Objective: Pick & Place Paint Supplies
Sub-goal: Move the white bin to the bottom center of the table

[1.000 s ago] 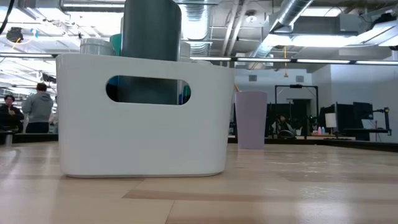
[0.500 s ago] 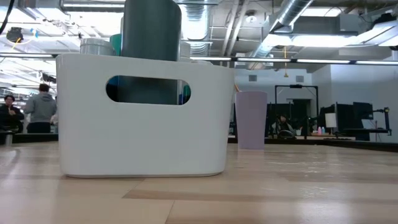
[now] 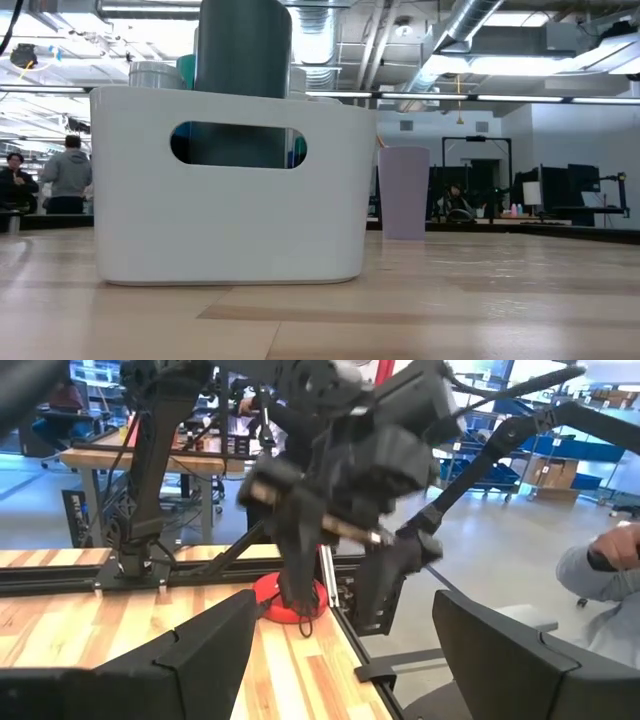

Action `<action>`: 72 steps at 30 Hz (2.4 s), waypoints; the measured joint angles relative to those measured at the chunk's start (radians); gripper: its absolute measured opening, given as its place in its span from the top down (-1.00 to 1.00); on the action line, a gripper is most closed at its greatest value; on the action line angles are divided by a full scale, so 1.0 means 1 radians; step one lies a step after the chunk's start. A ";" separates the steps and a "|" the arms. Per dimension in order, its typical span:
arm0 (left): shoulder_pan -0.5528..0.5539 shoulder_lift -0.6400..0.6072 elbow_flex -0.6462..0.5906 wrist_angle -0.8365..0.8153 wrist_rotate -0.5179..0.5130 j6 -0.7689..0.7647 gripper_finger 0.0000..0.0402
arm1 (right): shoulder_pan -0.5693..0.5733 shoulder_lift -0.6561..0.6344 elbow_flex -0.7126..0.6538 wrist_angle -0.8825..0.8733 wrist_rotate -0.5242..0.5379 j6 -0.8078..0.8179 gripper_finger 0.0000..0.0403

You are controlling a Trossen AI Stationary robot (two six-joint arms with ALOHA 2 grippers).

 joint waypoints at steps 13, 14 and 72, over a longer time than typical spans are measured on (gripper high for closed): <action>0.000 0.000 0.000 0.000 0.000 0.003 -0.48 | -0.117 -0.023 -0.120 0.219 -0.187 -0.181 -0.30; 0.000 0.000 0.000 0.000 0.000 0.004 -0.48 | -0.122 -0.031 -0.120 0.221 -0.186 -0.195 -0.30; -0.146 -0.005 -0.069 -0.209 -0.170 -0.253 -0.48 | -0.284 -0.216 -1.181 1.272 -0.418 -0.091 -0.30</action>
